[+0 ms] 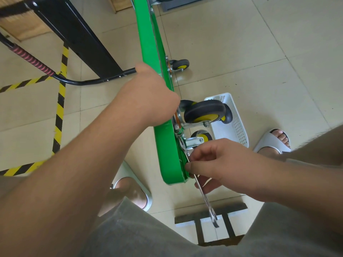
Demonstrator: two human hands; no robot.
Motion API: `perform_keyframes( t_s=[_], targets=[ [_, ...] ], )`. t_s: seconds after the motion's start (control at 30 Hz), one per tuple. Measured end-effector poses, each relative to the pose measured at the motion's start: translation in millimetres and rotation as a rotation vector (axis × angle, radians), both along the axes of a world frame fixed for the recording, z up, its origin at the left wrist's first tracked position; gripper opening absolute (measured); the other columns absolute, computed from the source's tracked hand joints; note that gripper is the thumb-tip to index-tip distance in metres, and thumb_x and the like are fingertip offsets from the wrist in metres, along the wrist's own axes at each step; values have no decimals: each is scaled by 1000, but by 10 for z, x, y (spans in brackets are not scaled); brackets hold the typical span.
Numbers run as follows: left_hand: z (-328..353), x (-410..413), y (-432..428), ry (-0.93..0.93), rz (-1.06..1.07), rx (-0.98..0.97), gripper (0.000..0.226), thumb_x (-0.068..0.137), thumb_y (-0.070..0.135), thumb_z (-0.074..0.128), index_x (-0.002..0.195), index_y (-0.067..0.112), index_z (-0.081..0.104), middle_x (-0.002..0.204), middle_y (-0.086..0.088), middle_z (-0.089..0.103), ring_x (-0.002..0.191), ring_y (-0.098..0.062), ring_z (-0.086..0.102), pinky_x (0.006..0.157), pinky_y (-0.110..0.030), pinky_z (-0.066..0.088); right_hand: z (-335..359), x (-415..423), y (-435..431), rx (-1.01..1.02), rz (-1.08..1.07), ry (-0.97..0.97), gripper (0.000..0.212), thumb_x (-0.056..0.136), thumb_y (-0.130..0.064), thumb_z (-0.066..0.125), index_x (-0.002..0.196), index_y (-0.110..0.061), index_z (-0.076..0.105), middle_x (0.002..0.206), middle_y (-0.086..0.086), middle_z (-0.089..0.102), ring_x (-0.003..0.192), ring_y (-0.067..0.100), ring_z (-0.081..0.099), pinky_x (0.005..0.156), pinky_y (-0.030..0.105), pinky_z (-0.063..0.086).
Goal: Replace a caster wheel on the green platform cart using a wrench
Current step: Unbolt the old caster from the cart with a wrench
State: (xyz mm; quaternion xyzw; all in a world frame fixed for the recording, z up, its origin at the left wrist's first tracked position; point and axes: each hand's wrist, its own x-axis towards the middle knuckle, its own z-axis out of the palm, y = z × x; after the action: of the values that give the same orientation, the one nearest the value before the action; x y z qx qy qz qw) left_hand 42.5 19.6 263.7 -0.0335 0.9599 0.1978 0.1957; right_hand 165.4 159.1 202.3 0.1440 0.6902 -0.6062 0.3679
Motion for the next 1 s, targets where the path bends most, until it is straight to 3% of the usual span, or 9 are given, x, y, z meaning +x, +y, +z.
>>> perform_keyframes(
  t_s=[0.17, 0.4, 0.63, 0.73, 0.87, 1.0],
  targets=[
    [-7, -1, 9, 1, 0, -6, 39, 97, 20, 57, 122, 12, 28, 91, -3, 50, 71, -17, 56, 45, -30, 35, 125, 12, 5, -125, -104, -51, 18, 91, -19, 73, 95, -2, 76, 92, 22, 74, 73, 32, 72, 72, 42, 65],
    [-2, -2, 18, 14, -10, -31, 41, 96, 19, 57, 125, 9, 29, 85, -2, 47, 69, -16, 52, 46, -31, 34, 103, -106, -23, -221, -154, -59, 25, 94, -19, 70, 102, 4, 73, 89, 21, 74, 66, 20, 66, 64, 31, 61],
    [1, 6, 12, 3, -1, -6, 41, 97, 18, 57, 126, 10, 28, 87, 0, 46, 69, -16, 55, 44, -29, 35, -81, -137, -32, -61, -130, 4, 14, 91, -20, 74, 101, -10, 77, 100, 17, 76, 86, 29, 73, 85, 40, 63],
    [-4, 7, 14, -1, 4, 2, 41, 97, 17, 56, 126, 10, 28, 87, -1, 47, 70, -16, 55, 45, -29, 36, -182, -196, -16, 28, -126, 54, 11, 87, -24, 79, 97, -19, 79, 97, 7, 78, 97, 30, 74, 95, 46, 59],
    [0, 6, 7, -11, 12, 14, 40, 97, 16, 56, 125, 11, 28, 89, -1, 47, 71, -16, 56, 44, -28, 37, -231, -228, -14, 41, -108, 83, 15, 85, -27, 81, 100, -24, 78, 95, -3, 78, 94, 16, 74, 97, 41, 58],
    [9, 10, -1, -9, 9, 19, 40, 97, 17, 56, 126, 11, 28, 87, 0, 46, 69, -16, 55, 43, -27, 36, -230, -221, -17, 41, -94, 78, 14, 86, -28, 80, 99, -25, 77, 96, -2, 78, 96, 18, 74, 96, 42, 59]
  ],
)
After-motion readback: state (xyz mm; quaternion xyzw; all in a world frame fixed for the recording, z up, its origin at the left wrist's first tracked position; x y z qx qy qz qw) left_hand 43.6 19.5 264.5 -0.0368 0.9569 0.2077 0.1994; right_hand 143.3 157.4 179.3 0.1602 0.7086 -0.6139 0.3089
